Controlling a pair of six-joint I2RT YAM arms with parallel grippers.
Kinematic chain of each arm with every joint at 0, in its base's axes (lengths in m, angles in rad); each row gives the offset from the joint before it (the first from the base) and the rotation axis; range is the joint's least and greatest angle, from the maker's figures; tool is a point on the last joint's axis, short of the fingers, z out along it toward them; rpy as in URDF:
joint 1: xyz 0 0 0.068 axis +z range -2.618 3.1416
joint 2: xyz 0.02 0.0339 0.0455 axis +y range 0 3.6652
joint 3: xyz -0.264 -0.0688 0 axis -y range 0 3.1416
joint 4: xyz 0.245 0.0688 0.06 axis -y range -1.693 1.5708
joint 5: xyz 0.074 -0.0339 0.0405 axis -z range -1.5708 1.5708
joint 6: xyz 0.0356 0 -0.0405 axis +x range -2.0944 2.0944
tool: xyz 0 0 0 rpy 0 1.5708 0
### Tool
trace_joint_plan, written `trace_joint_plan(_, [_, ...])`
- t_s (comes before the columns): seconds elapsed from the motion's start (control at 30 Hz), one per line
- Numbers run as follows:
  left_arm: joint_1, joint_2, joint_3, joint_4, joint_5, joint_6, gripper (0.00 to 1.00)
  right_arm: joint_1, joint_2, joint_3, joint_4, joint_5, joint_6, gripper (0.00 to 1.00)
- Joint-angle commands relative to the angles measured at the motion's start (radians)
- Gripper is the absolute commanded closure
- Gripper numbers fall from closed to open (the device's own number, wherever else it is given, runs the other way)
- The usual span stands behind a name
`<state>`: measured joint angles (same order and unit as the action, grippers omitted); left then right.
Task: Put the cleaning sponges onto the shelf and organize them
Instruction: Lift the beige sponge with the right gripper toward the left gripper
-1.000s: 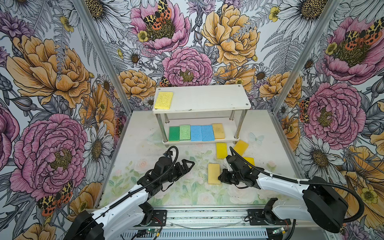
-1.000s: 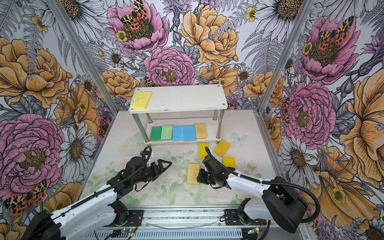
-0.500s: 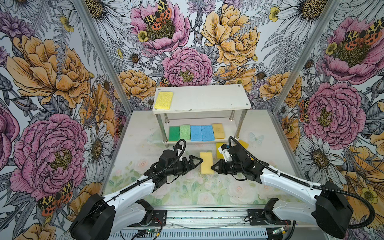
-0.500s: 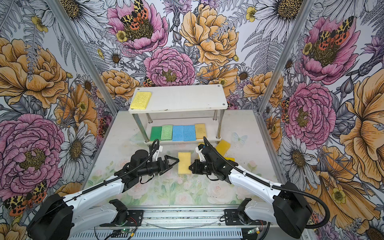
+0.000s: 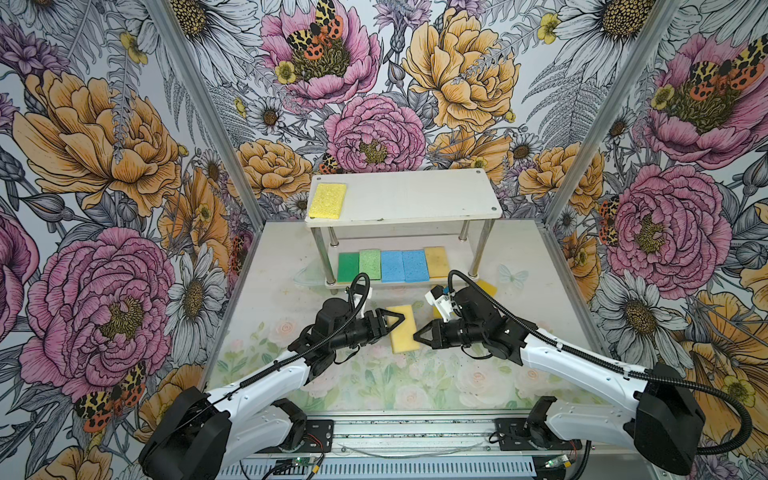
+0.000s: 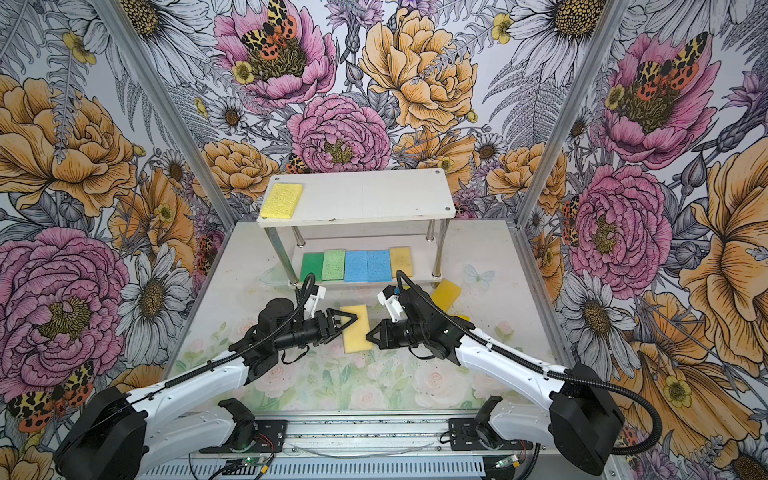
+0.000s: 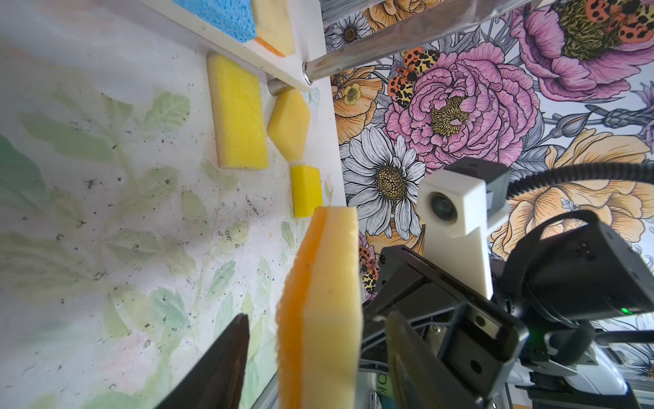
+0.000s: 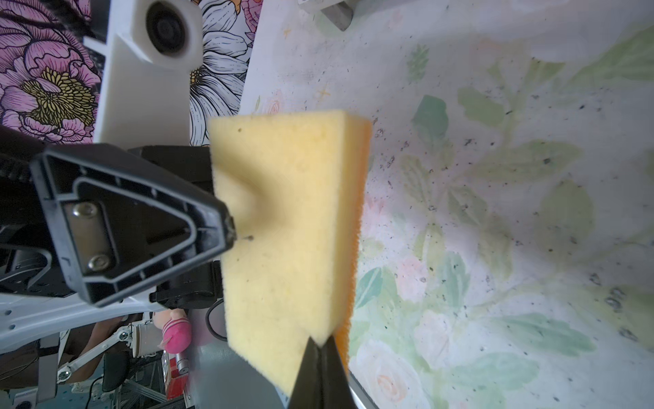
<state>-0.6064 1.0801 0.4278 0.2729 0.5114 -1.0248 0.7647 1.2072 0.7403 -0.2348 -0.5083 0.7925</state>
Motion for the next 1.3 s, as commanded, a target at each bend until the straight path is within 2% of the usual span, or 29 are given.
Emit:
trace_joint_plan(0.0, [0.001, 0.007, -0.012, 0.044, 0.015, -0.006, 0.52, 0.012, 0.022, 0.031, -0.001, -0.02, -0.022, 1.0])
trace_joint_plan(0.07, [0.003, 0.009, -0.016, 0.047, 0.015, -0.006, 0.59, 0.018, 0.03, 0.033, -0.001, -0.016, -0.023, 1.0])
trace_joint_plan(0.23, [0.012, 0.017, -0.037, 0.068, 0.007, -0.034, 0.89, 0.022, 0.036, 0.034, 0.0, 0.011, -0.017, 1.0])
trace_joint_plan(0.3, [0.018, 0.025, -0.049, 0.09, 0.009, -0.05, 0.94, 0.023, 0.041, 0.034, 0.002, 0.019, -0.012, 1.0])
trace_joint_plan(0.37, [0.028, 0.027, -0.063, 0.113, 0.008, -0.068, 0.94, 0.023, 0.044, 0.034, 0.001, 0.023, -0.006, 0.95])
trace_joint_plan(0.5, [0.048, 0.013, -0.088, 0.159, -0.001, -0.105, 0.95, 0.024, 0.029, 0.029, 0.003, 0.033, 0.018, 0.71])
trace_joint_plan(0.57, [0.055, -0.002, -0.096, 0.168, -0.011, -0.112, 0.95, 0.023, 0.016, 0.021, 0.016, 0.035, 0.035, 0.63])
trace_joint_plan(0.7, [0.066, -0.036, -0.106, 0.17, -0.034, -0.126, 0.95, 0.023, 0.004, -0.005, 0.08, 0.023, 0.082, 0.55])
trace_joint_plan(0.87, [0.079, -0.07, -0.121, 0.182, -0.046, -0.144, 0.95, 0.023, 0.014, -0.029, 0.151, 0.005, 0.129, 0.53])
trace_joint_plan(1.03, [0.094, -0.104, -0.135, 0.166, -0.049, -0.146, 0.95, 0.05, 0.036, -0.085, 0.341, -0.044, 0.233, 0.53])
trace_joint_plan(1.27, [0.111, -0.131, -0.138, 0.138, -0.047, -0.139, 0.95, 0.065, 0.054, -0.072, 0.335, -0.041, 0.232, 0.55])
